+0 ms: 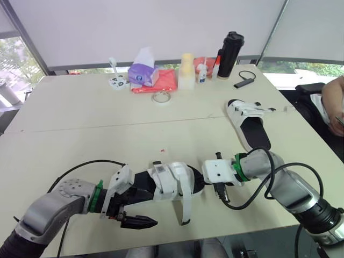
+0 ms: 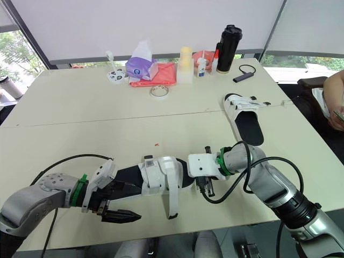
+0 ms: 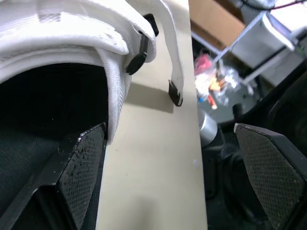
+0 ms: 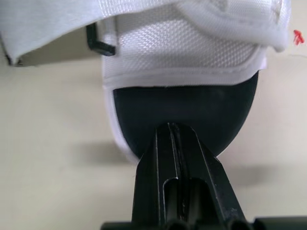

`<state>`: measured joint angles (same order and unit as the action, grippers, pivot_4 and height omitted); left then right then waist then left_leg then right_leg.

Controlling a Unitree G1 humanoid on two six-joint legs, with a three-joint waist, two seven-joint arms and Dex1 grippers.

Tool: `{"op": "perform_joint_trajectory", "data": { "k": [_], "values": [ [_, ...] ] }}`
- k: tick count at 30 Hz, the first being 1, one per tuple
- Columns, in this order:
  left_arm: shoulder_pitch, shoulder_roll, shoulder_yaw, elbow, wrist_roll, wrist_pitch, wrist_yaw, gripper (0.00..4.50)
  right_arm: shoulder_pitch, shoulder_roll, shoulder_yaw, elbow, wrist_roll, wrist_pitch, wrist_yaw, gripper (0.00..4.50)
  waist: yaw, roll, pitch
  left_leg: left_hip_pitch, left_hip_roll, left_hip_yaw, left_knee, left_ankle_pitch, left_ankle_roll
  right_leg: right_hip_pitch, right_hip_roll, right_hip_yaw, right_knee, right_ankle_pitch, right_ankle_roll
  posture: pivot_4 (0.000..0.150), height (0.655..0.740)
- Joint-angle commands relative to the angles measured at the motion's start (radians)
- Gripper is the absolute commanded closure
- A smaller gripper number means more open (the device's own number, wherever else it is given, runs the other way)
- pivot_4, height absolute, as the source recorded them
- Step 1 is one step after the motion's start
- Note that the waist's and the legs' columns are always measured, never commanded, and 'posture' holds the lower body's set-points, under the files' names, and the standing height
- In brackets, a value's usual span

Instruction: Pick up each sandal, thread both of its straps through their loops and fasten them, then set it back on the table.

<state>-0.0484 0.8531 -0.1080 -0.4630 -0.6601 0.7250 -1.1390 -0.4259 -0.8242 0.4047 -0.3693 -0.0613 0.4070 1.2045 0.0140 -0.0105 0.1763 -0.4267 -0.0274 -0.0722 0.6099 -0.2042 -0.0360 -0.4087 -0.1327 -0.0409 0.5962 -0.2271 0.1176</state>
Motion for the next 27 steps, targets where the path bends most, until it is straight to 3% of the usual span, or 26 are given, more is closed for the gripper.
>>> {"op": "perform_joint_trajectory", "data": {
  "k": [1, 10, 17, 20, 25, 27],
  "values": [
    [-0.036, 0.018, 0.010, 0.059, 0.038, -0.027, -0.007, 0.04, 0.017, -0.013, 0.025, 0.032, 0.004, -0.004, 0.033, 4.50, 0.000, 0.000, 0.000, 0.000, 0.000, 0.000, 0.000, 0.000, 0.000, 0.000, 0.000, 0.000, 0.000, 0.000, 0.000, 0.150, 0.7400],
    [-0.050, 0.049, 0.099, 0.038, -0.049, 0.033, -0.030, 0.04, -0.015, 0.030, 0.071, 0.056, -0.018, -0.044, 0.044, 4.50, -0.012, 0.000, 0.000, 0.000, 0.000, 0.000, 0.000, -0.001, 0.000, -0.001, 0.002, 0.000, 0.001, -0.001, 0.002, 0.150, 0.7400],
    [-0.037, 0.065, 0.217, -0.078, -0.410, 0.277, 0.000, 0.04, -0.029, 0.020, 0.059, 0.010, -0.002, -0.036, 0.066, 4.50, -0.009, 0.000, 0.000, 0.001, 0.004, -0.002, 0.001, -0.002, -0.002, -0.001, 0.009, 0.000, 0.002, 0.000, 0.000, 0.150, 0.7400],
    [-0.012, 0.076, 0.226, -0.148, -0.494, 0.331, 0.058, 0.04, -0.030, 0.018, 0.057, 0.007, -0.001, -0.036, 0.069, 4.50, -0.009, 0.000, 0.000, 0.001, 0.004, -0.002, 0.001, -0.002, -0.002, -0.001, 0.009, 0.000, 0.003, 0.000, 0.000, 0.150, 0.7400],
    [0.021, 0.068, 0.171, -0.218, -0.492, 0.359, 0.165, 0.04, -0.034, 0.029, 0.064, 0.009, -0.006, -0.033, 0.065, 4.50, -0.008, 0.000, 0.000, 0.001, 0.004, -0.002, 0.002, -0.002, -0.002, -0.001, 0.009, 0.000, 0.003, 0.000, -0.001, 0.150, 0.7400],
    [0.046, 0.047, 0.110, -0.236, -0.416, 0.339, 0.221, 0.04, -0.038, 0.037, 0.067, 0.010, -0.005, -0.029, 0.062, 4.50, -0.007, 0.000, 0.000, 0.001, 0.004, -0.002, 0.002, -0.002, -0.002, 0.000, 0.010, 0.000, 0.003, 0.000, -0.001, 0.150, 0.7400]
  ]
}}
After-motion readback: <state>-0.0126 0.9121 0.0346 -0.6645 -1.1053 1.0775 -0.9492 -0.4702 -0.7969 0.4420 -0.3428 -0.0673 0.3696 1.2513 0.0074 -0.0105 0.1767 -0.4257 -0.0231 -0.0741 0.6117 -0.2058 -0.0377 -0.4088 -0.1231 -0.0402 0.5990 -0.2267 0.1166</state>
